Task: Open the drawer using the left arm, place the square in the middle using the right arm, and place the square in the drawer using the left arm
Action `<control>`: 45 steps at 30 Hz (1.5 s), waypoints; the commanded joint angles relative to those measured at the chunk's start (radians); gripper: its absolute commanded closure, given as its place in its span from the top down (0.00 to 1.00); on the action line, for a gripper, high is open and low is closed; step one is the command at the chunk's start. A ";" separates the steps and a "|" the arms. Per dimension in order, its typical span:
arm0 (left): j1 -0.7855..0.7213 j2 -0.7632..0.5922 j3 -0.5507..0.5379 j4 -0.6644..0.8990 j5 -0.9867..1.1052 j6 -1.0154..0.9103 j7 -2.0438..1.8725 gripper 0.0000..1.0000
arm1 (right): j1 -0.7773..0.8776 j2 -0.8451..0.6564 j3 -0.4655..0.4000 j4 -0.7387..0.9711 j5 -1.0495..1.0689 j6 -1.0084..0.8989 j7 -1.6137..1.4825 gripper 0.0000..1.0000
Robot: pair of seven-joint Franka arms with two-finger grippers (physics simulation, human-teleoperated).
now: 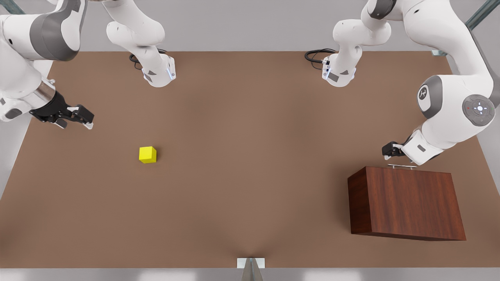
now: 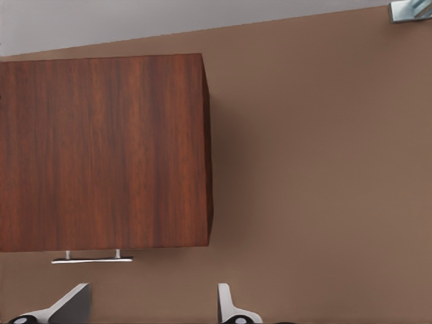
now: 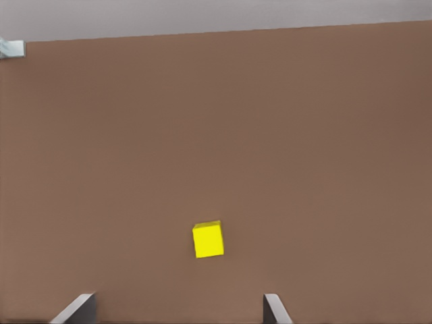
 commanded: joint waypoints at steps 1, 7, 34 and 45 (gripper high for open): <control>0.000 0.000 0.000 0.000 0.008 0.000 -0.019 1.00 | -0.024 0.002 0.000 -0.001 0.000 0.000 0.000 1.00; 0.008 -0.210 0.031 -0.357 0.010 0.270 -0.809 1.00 | -0.093 0.043 -0.006 -0.009 -0.001 -0.109 0.000 1.00; 0.070 -0.241 0.195 -0.928 0.008 0.982 -1.289 1.00 | 0.037 0.256 0.006 -1.049 -0.021 1.315 -0.017 1.00; 0.086 -0.173 0.202 -0.963 -0.070 1.089 -1.291 1.00 | 0.038 0.272 0.006 -1.047 -0.023 1.353 -0.043 0.63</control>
